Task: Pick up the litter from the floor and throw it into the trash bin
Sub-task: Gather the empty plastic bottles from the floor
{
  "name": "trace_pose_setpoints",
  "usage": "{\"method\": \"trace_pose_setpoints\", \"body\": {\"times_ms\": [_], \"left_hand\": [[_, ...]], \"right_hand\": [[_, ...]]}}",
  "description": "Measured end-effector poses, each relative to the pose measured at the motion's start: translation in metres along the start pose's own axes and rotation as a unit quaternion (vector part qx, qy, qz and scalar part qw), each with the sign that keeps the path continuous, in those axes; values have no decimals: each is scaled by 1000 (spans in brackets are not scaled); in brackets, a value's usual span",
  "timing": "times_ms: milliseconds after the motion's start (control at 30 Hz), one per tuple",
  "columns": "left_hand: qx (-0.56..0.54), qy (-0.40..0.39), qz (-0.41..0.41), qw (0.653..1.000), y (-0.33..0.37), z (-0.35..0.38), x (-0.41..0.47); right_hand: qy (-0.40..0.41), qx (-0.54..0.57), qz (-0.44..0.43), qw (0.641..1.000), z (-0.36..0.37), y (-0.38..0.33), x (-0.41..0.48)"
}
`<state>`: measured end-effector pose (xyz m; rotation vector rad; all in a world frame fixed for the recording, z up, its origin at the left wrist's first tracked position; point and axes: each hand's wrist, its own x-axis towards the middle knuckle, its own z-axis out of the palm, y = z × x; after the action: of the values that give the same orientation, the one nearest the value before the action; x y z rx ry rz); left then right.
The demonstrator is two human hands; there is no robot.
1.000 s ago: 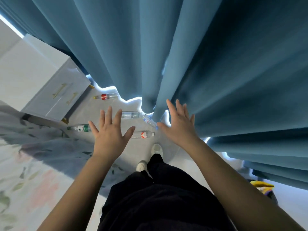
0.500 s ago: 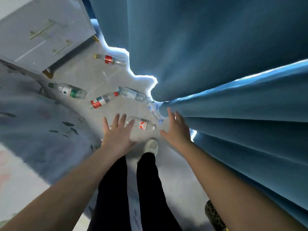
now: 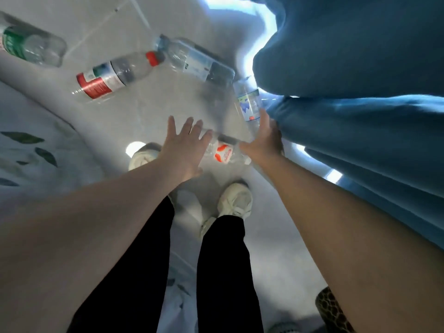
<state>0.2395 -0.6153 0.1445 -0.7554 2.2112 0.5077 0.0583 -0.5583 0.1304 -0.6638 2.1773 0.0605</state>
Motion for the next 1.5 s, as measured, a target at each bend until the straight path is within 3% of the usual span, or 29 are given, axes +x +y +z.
{"method": "trace_pose_setpoints", "body": {"times_ms": [267, 567, 867, 1133, 1300, 1500], "left_hand": [[-6, 23, 36, 999, 10, 79, 87], [-8, -10, 66, 998, -16, 76, 76], [-68, 5, 70, 995, -76, -66, -65], [-125, 109, 46, 985, -109, -257, -255], [-176, 163, 55, 969, -107, -324, -368], [-269, 243, 76, 929, -82, -341, -439]], "right_hand": [[112, -5, 4, 994, 63, 22, 98], [72, 37, -6, 997, 57, 15, 92], [20, 60, -45, 997, -78, -46, -47], [50, 193, -57, 978, -257, -149, -263], [137, 314, -69, 937, -324, -177, -394], [225, 411, -104, 877, -359, -164, -494]]}}
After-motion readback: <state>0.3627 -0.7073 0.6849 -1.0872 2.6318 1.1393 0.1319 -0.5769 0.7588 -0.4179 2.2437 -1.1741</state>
